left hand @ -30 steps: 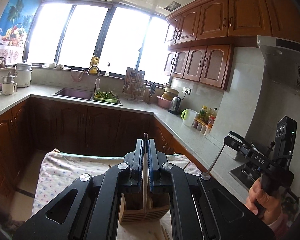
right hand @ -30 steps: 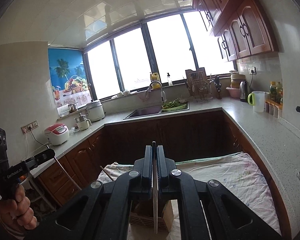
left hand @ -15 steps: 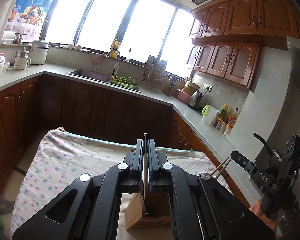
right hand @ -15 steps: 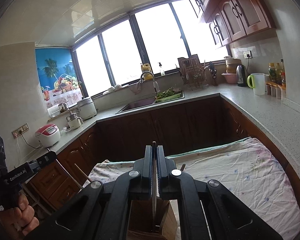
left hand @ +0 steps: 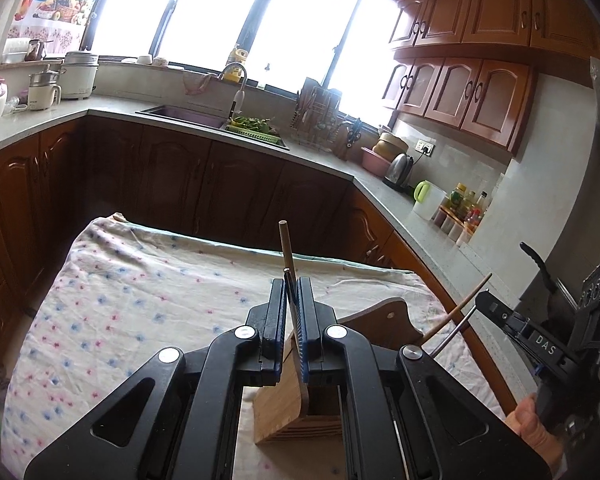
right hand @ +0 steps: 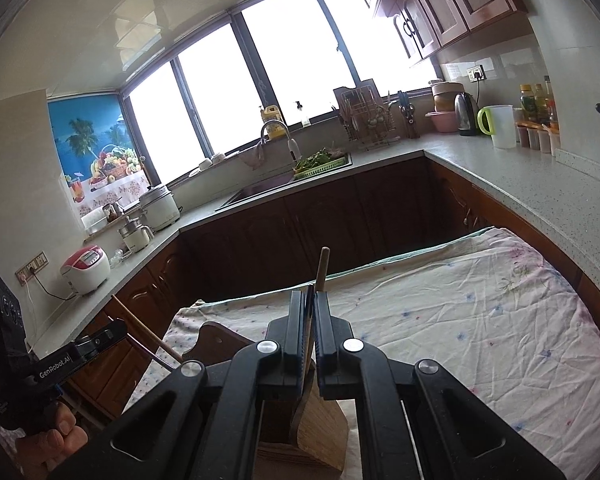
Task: Organize utensils
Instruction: 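Open the left tool and withdraw it from the holder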
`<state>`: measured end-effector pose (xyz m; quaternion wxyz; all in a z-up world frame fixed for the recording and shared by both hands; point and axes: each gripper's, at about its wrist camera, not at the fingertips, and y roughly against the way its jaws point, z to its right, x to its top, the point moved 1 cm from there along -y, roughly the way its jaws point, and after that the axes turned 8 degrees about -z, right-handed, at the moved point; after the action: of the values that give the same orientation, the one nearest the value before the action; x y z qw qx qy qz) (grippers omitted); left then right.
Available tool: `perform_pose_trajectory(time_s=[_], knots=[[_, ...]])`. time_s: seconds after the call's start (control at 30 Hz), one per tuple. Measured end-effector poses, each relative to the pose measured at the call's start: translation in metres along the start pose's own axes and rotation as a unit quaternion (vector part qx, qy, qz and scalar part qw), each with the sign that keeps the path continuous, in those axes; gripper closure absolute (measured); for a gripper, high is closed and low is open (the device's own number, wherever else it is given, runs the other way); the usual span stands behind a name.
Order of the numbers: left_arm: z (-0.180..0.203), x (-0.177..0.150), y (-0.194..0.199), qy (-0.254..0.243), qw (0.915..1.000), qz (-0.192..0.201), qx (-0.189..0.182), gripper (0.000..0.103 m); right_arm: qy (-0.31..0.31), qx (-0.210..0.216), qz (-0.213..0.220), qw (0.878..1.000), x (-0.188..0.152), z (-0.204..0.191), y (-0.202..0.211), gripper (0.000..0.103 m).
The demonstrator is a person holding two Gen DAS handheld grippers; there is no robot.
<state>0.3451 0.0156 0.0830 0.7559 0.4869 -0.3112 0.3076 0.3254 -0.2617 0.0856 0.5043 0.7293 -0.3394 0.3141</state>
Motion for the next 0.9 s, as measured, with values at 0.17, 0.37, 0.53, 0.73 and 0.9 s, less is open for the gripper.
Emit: perform_pose_trajectory(time_s=[0.17,0.37,0.53,0.73,0.9], knots=[[0.001,0.002,0.000,-0.002,1.0000,-0.006,0.001,0.098,-0.002,0.001,-0.006,1.000,0.000,0.001,-0.001,0.098],[0.001,0.003,0.004,0.000,0.9999,-0.013,0.008,0.093,-0.010,0.006,-0.016,1.000,0.000,0.004,-0.003,0.093],[-0.004,-0.001,0.020,0.012,0.9998,-0.007,0.014,0.055,-0.023,0.021,-0.016,0.999,-0.002,0.007,0.005,0.066],[-0.012,-0.013,0.044,0.029,0.9986,-0.008,0.044,0.012,-0.030,0.043,0.010,0.999,-0.003,0.007,0.034,0.010],[-0.014,-0.027,0.065,0.032,0.9983,-0.013,0.046,0.011,-0.032,0.051,0.031,0.998,-0.006,0.006,0.064,0.003]])
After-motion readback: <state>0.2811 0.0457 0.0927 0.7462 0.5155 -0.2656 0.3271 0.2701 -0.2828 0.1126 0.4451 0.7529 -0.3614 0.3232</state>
